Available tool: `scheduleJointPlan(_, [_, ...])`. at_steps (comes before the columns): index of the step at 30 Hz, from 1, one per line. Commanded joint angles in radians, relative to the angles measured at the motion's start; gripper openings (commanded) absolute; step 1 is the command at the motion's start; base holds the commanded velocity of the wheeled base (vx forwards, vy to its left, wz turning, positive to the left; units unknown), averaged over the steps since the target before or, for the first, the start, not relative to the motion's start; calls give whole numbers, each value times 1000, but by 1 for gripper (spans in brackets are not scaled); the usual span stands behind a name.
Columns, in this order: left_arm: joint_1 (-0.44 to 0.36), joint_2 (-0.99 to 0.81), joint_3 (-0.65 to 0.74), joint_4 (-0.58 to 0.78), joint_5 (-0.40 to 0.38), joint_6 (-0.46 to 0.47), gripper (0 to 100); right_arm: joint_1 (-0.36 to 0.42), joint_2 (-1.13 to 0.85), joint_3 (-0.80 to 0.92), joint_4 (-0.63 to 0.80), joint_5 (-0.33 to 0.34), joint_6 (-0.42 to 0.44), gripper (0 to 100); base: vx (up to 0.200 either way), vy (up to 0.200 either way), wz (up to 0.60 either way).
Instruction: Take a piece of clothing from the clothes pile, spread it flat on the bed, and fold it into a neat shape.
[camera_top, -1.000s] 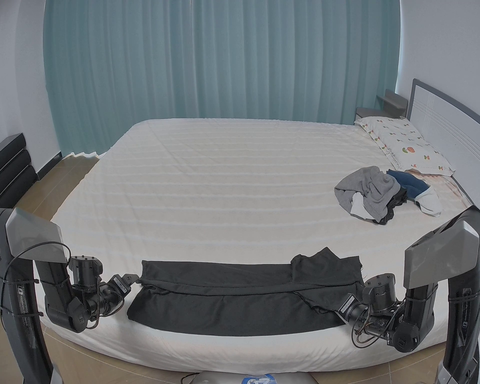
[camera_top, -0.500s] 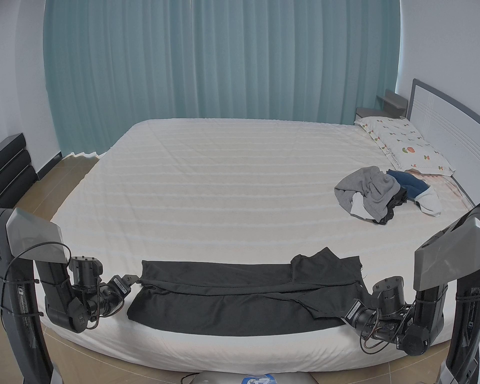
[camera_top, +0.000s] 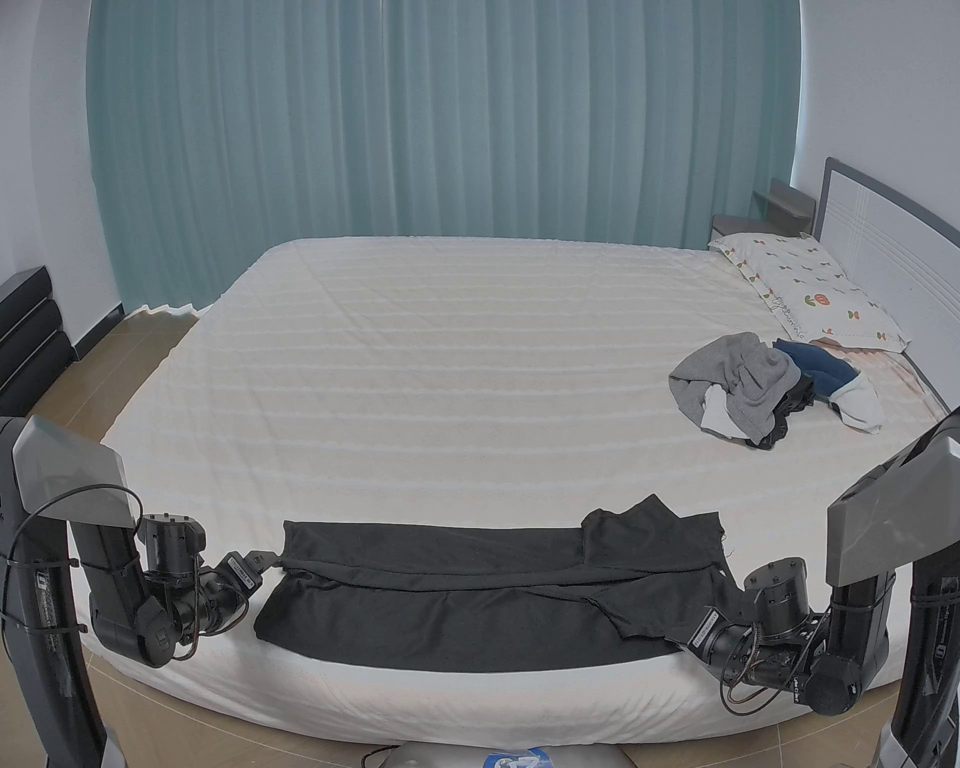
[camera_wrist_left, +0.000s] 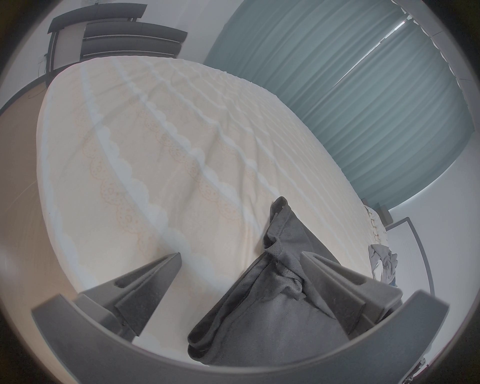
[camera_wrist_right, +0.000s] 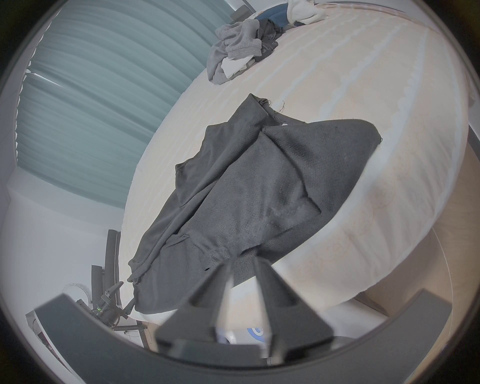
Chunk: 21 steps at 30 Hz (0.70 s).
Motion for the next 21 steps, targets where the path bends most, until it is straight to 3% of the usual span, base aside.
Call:
scheduleJointPlan(1, [-2, -11, 42, -37, -11, 2, 100, -5, -24, 6, -5, 1, -2, 100, 0, 0, 0])
scheduleJointPlan(4, [-4, -18, 89, -91, -31, 11, 100, -15, -59, 15, -16, 1, -3, 100, 0, 0, 0])
scheduleJointPlan(9, [-5, 14, 246, -246, -140, 169, 100, -61, -132, 34, -19, 1, -37, 100, 0, 0, 0])
scheduleJointPlan(12, [-7, 61, 280, -276, -154, 241, 100, -71, -130, 45, -21, -5, -56, 100, 0, 0, 0])
scheduleJointPlan(21, [-20, 106, 251, -276, -143, 250, 100, -107, -132, 51, -21, -8, -66, 100, 0, 0, 0])
